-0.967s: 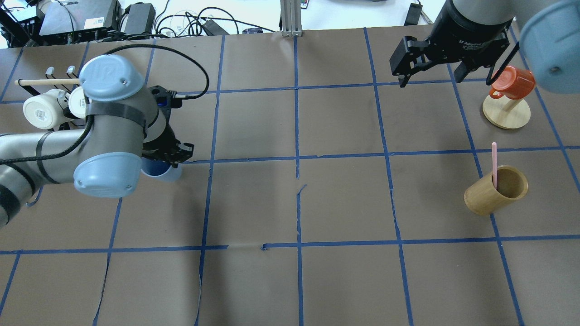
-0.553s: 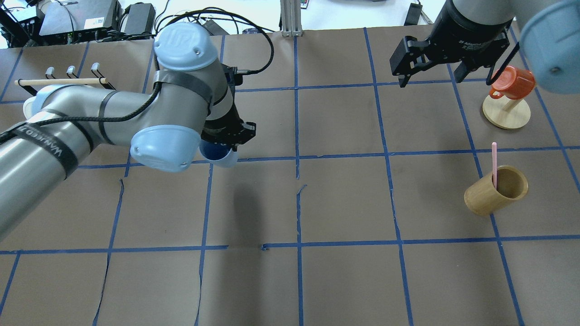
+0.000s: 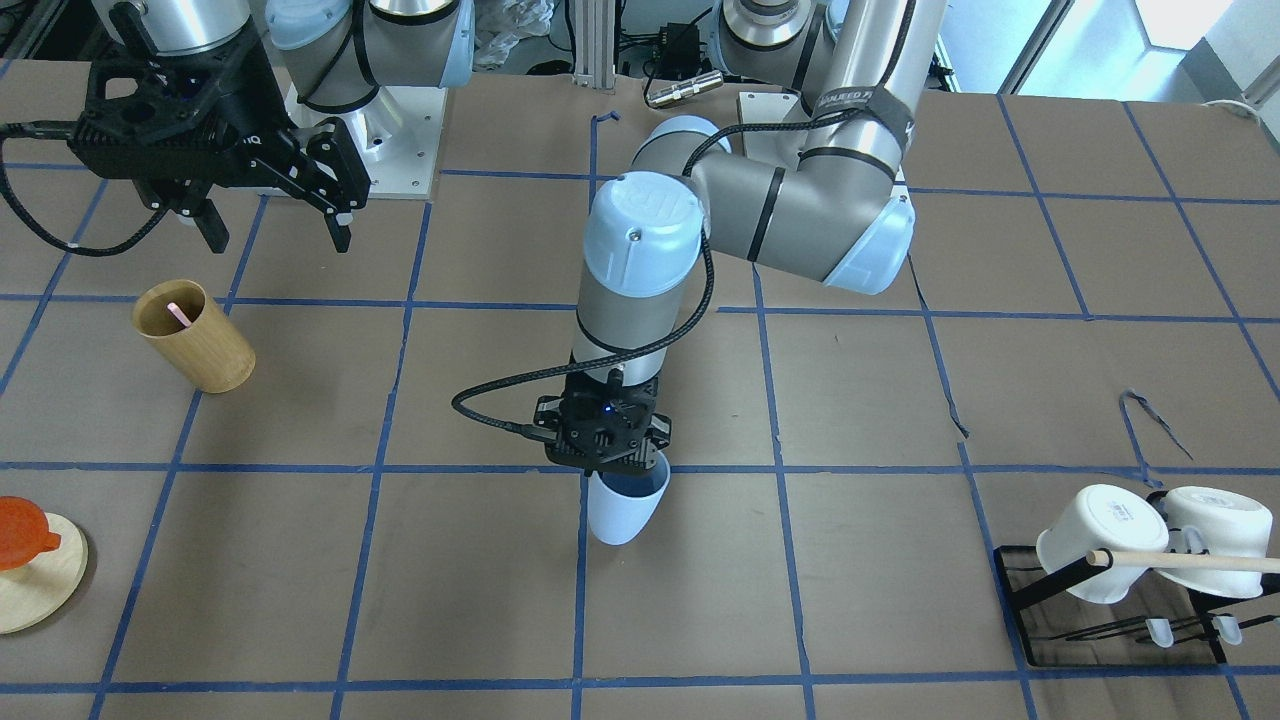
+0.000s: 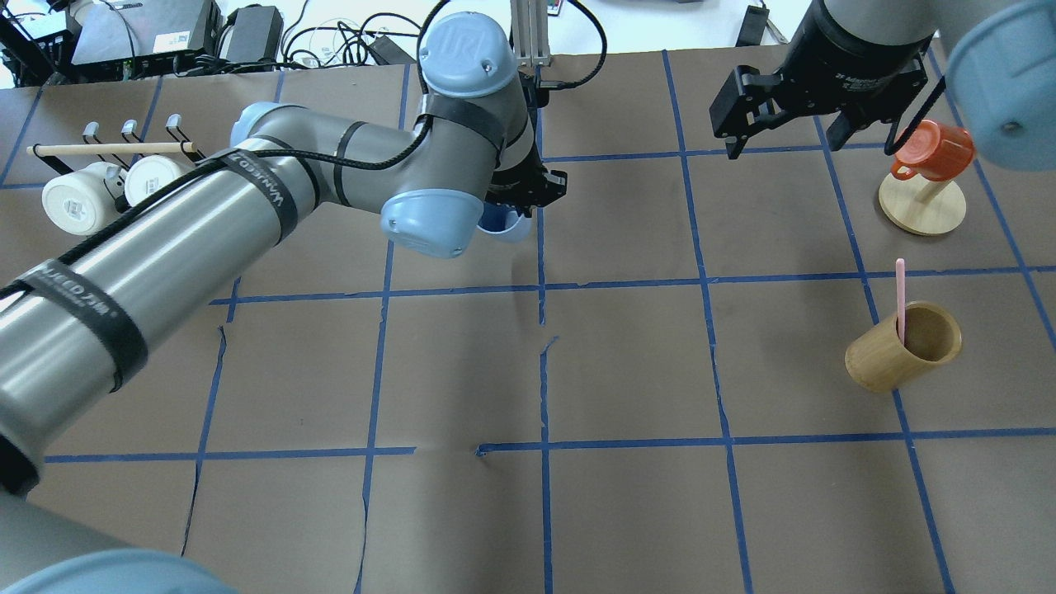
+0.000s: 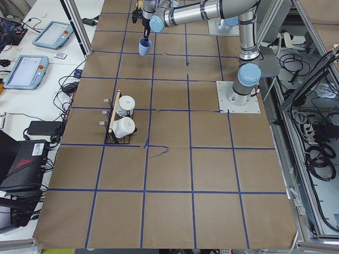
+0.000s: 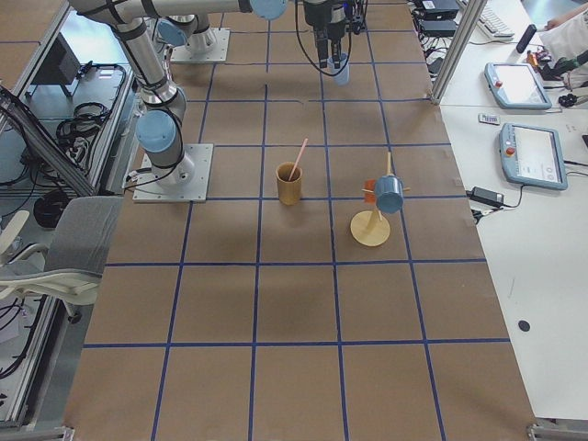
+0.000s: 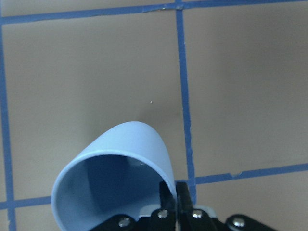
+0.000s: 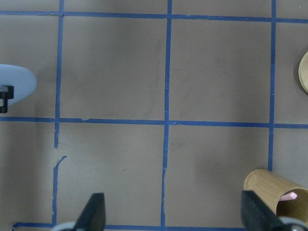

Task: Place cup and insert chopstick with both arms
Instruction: 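Carry the light blue cup with the left gripper toward the table center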

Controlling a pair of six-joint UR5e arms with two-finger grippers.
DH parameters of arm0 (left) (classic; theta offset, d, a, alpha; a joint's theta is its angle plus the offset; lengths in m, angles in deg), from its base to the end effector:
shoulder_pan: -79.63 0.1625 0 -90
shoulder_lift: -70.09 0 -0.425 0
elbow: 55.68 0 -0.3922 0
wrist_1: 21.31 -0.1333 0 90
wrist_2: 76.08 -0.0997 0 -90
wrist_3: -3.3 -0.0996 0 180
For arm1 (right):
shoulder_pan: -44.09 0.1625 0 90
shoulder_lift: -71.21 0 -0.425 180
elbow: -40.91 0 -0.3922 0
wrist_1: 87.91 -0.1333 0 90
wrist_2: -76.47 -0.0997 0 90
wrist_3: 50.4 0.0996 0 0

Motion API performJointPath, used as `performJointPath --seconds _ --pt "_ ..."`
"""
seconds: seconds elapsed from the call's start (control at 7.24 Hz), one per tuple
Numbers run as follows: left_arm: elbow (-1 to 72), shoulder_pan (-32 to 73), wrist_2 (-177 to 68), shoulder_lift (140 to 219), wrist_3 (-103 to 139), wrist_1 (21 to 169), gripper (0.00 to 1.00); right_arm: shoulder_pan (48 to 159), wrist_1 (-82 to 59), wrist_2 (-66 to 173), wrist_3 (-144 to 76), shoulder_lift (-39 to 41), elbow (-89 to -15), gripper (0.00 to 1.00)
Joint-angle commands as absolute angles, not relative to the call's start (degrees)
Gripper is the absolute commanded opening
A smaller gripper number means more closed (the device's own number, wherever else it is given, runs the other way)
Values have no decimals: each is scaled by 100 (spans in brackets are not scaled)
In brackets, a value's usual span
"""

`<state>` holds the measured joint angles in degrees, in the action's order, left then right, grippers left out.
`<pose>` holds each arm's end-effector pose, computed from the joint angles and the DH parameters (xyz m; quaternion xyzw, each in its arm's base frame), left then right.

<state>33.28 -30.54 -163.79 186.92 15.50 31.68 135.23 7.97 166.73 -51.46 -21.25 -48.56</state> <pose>-0.3572 -0.5742 0.2929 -0.0711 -0.9925 0.0883 0.0463 0.1425 -0.4845 0.5245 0.0190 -0.9968 0.0773 0.0022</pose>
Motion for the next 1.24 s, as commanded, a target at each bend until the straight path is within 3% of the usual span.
performJointPath --seconds 0.0,0.14,0.28,0.69,1.11 --pt "3230 -3278 -16388 19049 1290 2976 0 13523 797 16682 -5146 -2125 -4856 100" --pt "3230 -3278 -16397 19111 1305 2975 90 13514 797 16690 -5154 -2125 -4848 100" --pt "3213 -3278 -16406 19059 1349 2975 100 13523 797 16691 -5163 -2125 -4856 100" --pt "2529 -3173 -16432 18840 1297 3367 100 13514 797 16691 -5163 -2134 -4848 100" --pt "2589 -2743 -16467 17430 1314 5585 100 13514 789 16918 -5417 -2266 -4847 100"
